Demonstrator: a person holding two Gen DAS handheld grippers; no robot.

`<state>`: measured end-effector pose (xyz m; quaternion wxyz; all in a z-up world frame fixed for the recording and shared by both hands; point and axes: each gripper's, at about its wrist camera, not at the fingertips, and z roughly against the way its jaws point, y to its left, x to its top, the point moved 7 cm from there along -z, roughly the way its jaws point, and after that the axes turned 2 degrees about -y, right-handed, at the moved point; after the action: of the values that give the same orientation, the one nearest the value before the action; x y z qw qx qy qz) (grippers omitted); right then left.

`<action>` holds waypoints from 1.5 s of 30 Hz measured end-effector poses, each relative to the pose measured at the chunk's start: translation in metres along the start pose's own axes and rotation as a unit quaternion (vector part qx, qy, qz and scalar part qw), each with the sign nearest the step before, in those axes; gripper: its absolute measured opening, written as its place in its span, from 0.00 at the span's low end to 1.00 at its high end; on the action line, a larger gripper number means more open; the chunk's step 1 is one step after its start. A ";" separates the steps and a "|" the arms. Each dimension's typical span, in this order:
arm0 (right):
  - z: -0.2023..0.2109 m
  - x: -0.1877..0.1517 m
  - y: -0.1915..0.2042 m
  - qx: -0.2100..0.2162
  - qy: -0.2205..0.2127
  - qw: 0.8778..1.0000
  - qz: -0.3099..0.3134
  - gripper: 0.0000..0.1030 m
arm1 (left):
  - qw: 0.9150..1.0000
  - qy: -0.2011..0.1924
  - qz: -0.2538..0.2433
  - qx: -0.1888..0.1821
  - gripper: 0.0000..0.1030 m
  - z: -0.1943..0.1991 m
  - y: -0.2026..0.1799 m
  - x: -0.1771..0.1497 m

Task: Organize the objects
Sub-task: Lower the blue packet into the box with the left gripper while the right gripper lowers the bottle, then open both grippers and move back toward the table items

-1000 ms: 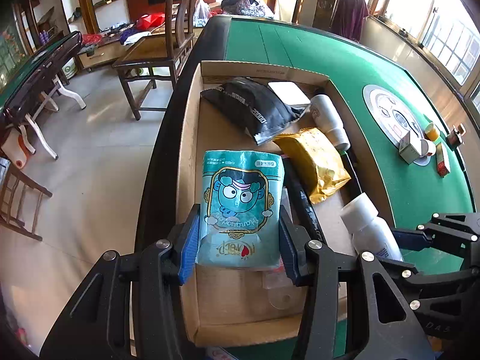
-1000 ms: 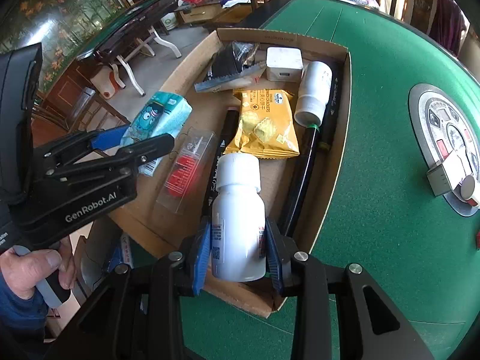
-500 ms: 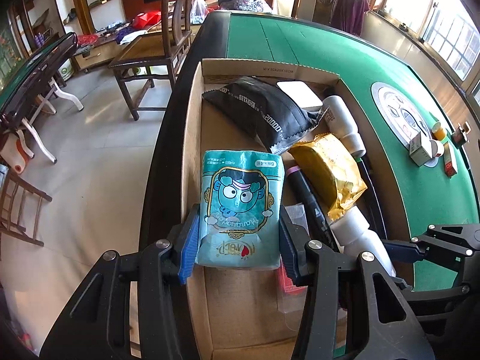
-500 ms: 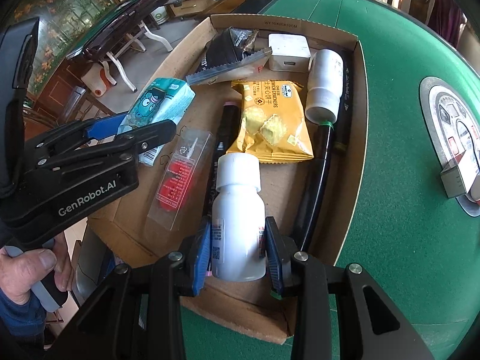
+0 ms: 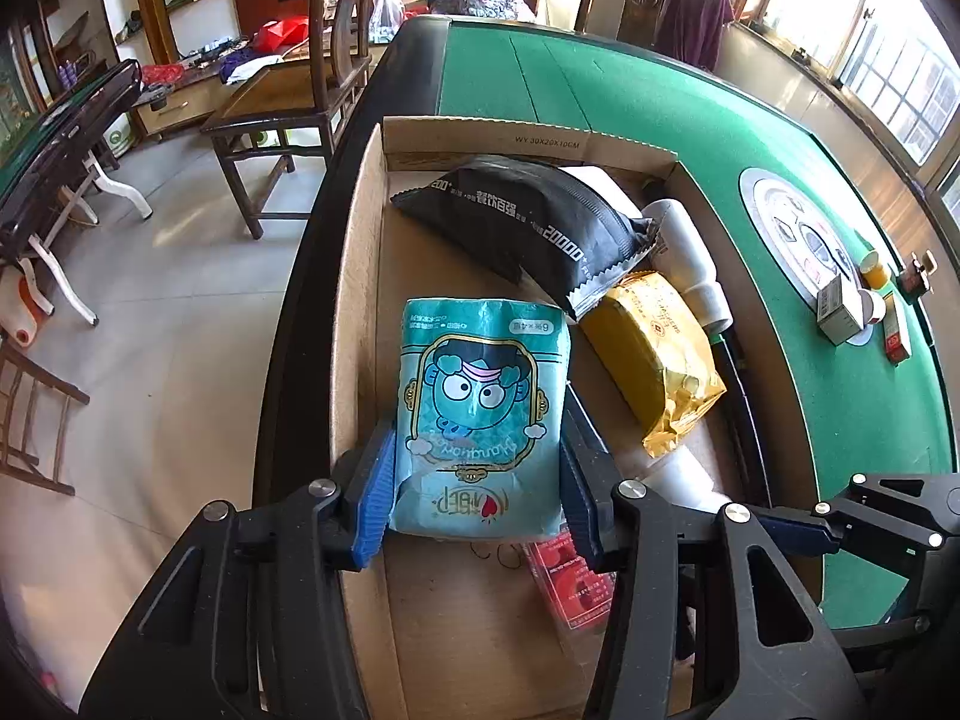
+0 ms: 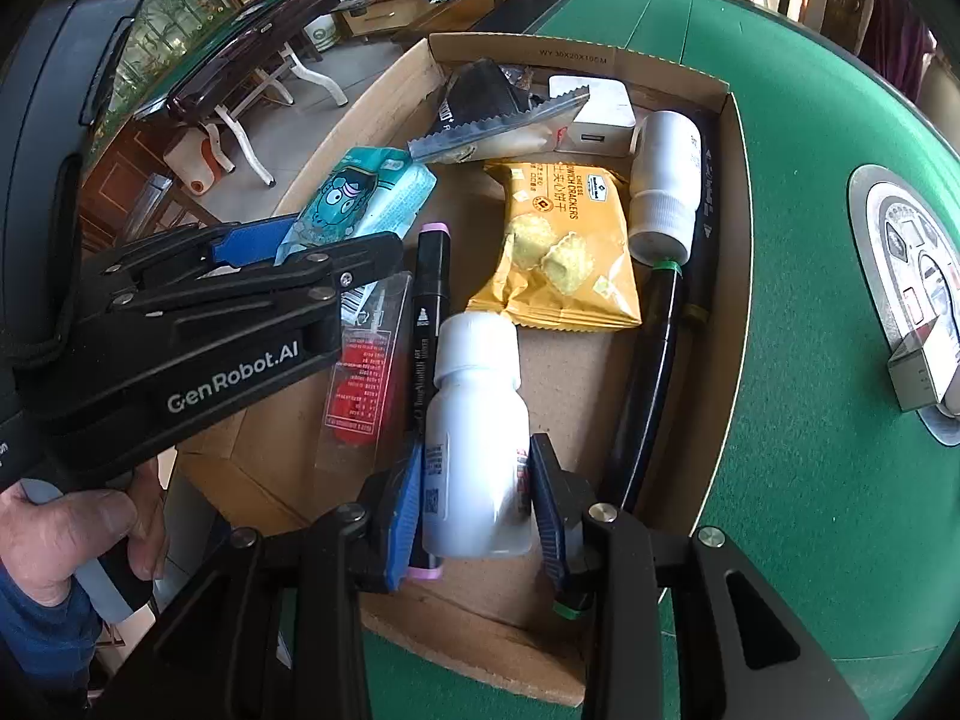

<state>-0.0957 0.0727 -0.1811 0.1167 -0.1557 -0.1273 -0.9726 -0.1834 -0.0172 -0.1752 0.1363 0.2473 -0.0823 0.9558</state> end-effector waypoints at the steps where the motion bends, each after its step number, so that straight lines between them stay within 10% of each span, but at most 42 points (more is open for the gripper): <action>1: 0.002 0.000 0.000 0.000 -0.002 1.000 0.001 0.33 | 1.000 0.002 0.000 -0.001 0.47 0.000 -0.001 0.000; 27: 0.061 -0.025 -0.045 0.033 -0.043 0.997 -0.055 0.34 | 0.999 -0.022 0.031 -0.019 0.50 0.044 -0.034 0.000; 45: 0.120 -0.106 -0.205 0.001 -0.068 0.977 -0.204 0.34 | 0.991 -0.006 -0.101 -0.090 0.50 0.025 -0.224 0.014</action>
<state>-0.0195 0.3195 -0.1493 -0.0929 -0.1923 -0.1648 -0.9629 -0.1165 0.1930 -0.1259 0.2534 0.2468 -0.1435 0.9242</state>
